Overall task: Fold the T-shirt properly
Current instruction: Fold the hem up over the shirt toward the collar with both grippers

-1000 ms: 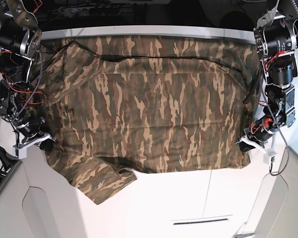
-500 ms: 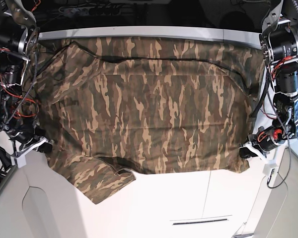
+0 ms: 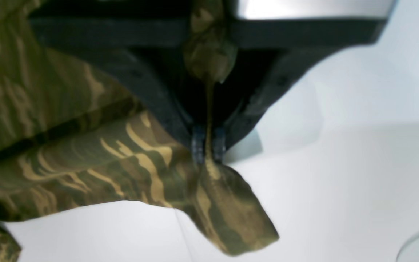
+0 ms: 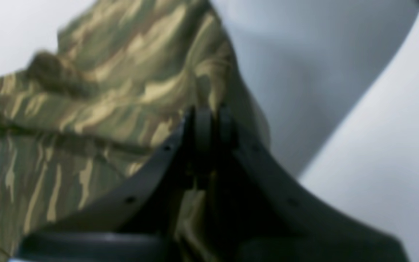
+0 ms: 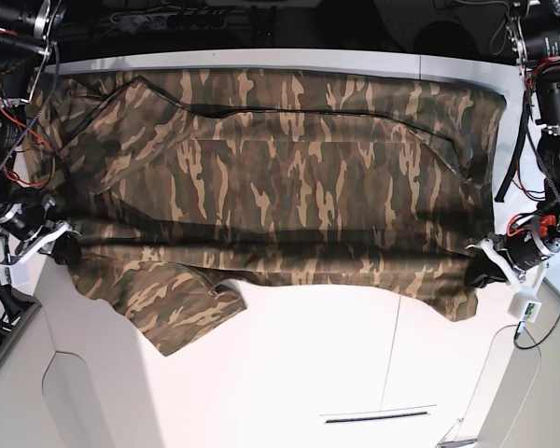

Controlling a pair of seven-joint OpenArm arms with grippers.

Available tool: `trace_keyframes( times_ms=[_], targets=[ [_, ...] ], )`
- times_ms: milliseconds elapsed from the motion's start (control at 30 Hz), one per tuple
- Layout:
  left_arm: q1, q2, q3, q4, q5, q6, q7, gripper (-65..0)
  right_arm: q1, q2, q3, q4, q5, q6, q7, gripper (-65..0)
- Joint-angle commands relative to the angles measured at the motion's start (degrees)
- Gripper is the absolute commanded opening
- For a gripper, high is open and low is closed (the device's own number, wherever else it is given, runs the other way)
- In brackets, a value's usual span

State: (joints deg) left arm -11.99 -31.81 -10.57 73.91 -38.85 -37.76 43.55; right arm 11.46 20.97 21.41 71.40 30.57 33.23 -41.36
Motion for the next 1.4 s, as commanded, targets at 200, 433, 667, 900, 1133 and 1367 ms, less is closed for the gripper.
trace_keyframes(
  times_ms=[200, 433, 667, 900, 1133, 1367],
  targets=[
    [5.92, -4.63, -1.36, 7.17, -2.47, 1.25, 0.66, -65.0, -6.03, 1.2, 4.61, 10.99, 5.44, 0.22, -2.89, -65.0],
    [14.56, -4.7, -6.01, 15.54, -2.54, 1.07, 0.94, -65.0, -12.68, 1.2, 9.01, 15.47, 9.79, 0.24, -5.42, -65.0],
    [23.28, -4.7, -9.33, 23.67, -2.51, 1.07, 1.31, -65.0, -17.94, 1.18, 12.94, 15.78, 12.85, 1.14, -5.64, -65.0],
    [28.63, -4.2, -9.92, 25.57, -2.23, 0.94, 1.31, -65.0, -23.3, 1.05, 15.34, 15.76, 15.06, 1.09, -5.62, -65.0],
    [30.4, -1.16, -9.92, 25.55, -1.88, -1.79, 1.31, -65.0, -26.12, -0.2, 15.32, 15.58, 13.7, 0.98, -5.6, -64.2],
    [30.4, 0.37, -9.92, 25.55, -1.57, -1.95, 1.11, -65.0, -25.49, -0.17, 15.34, 15.61, 14.21, 0.44, -1.14, -35.1]
  ],
)
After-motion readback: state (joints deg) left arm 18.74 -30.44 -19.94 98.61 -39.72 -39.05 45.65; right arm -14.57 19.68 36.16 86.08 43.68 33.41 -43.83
